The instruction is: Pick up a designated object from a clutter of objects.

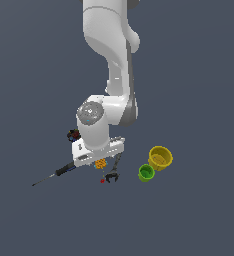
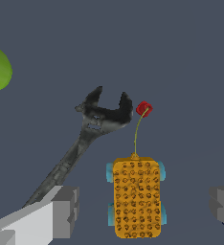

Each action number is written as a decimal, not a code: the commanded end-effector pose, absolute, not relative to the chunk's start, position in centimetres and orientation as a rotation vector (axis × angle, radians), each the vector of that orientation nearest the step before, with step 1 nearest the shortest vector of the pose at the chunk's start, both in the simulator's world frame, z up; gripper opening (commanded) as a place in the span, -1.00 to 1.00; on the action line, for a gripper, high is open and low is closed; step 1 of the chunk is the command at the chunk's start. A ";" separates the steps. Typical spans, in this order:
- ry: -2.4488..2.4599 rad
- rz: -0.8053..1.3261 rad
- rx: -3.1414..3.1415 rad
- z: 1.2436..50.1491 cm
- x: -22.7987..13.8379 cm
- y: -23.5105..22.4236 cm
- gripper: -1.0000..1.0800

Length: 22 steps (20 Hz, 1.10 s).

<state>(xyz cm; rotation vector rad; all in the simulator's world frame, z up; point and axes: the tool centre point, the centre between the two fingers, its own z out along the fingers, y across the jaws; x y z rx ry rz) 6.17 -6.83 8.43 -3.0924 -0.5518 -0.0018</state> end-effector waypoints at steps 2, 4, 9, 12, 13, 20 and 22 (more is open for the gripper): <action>-0.585 -0.001 -3.087 7.1 6.1 -7.3 0.92; -0.593 0.000 -3.085 6.7 6.0 -7.4 0.92; -0.590 0.002 -3.085 6.5 6.0 -7.4 0.92; -0.591 0.002 -3.085 5.8 6.0 -7.4 0.92; -0.591 0.002 -3.085 5.4 6.0 -7.4 0.92; -0.595 0.000 -3.085 2.2 5.9 -7.4 0.92; -0.595 0.000 -3.085 1.7 5.9 -7.5 0.92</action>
